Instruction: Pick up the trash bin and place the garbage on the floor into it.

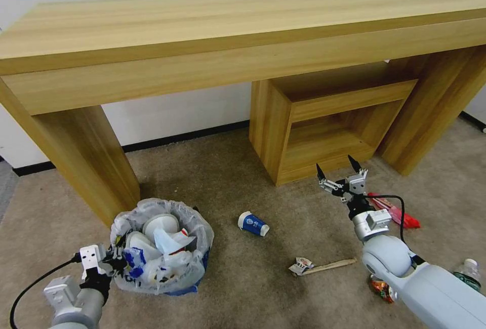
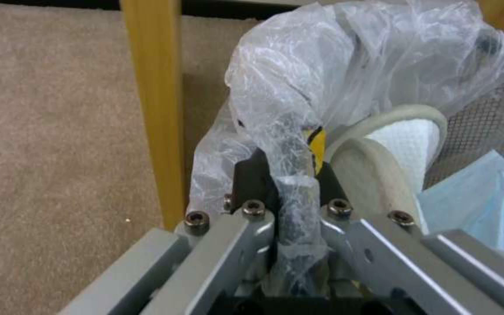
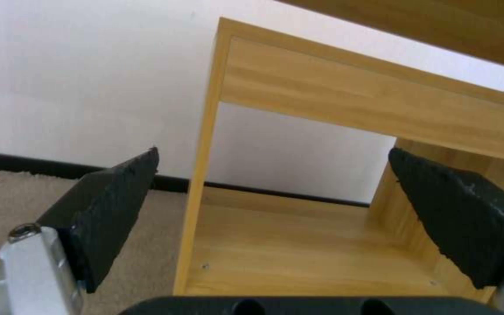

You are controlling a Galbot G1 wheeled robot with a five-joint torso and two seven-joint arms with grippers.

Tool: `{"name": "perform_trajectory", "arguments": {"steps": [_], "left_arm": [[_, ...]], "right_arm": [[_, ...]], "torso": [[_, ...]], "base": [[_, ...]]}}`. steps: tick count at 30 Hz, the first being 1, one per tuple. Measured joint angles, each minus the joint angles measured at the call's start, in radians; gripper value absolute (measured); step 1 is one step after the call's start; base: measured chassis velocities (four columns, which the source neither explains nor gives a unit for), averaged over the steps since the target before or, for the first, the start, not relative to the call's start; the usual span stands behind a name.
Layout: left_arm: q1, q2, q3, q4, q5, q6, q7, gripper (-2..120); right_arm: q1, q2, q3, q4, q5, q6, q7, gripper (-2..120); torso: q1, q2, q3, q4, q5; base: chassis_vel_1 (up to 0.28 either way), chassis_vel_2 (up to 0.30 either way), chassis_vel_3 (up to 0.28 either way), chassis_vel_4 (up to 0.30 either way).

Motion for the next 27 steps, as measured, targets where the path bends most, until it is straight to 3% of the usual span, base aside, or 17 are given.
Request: {"name": "perform_trajectory", "arguments": {"steps": [12,22,27], "left_arm": [[0.031,0.028,0.01,-0.041,-0.013,0.019,0.004,3],[-0.047,0.083,0.035,0.033,-0.034,0.021,0.0,3],[-0.061,0.093,0.04,0.049,-0.04,0.021,-0.001,3]], "right_arm": [[-0.001,-0.006,-0.021,-0.035,0.001,0.022,-0.071,100],[0.072,-0.085,-0.25,-0.193,0.039,0.012,-0.14,100],[0.129,-0.086,-0.36,-0.279,0.04,0.02,-0.205,100]], "torso": [[0.0,0.0,0.0,0.0,0.0001],[0.0,0.0,0.0,-0.0005,-0.0003],[0.0,0.0,0.0,-0.0004,-0.0002]], "base": [[0.0,0.0,0.0,0.0],[0.0,0.0,0.0,0.0],[0.0,0.0,0.0,0.0]]}}
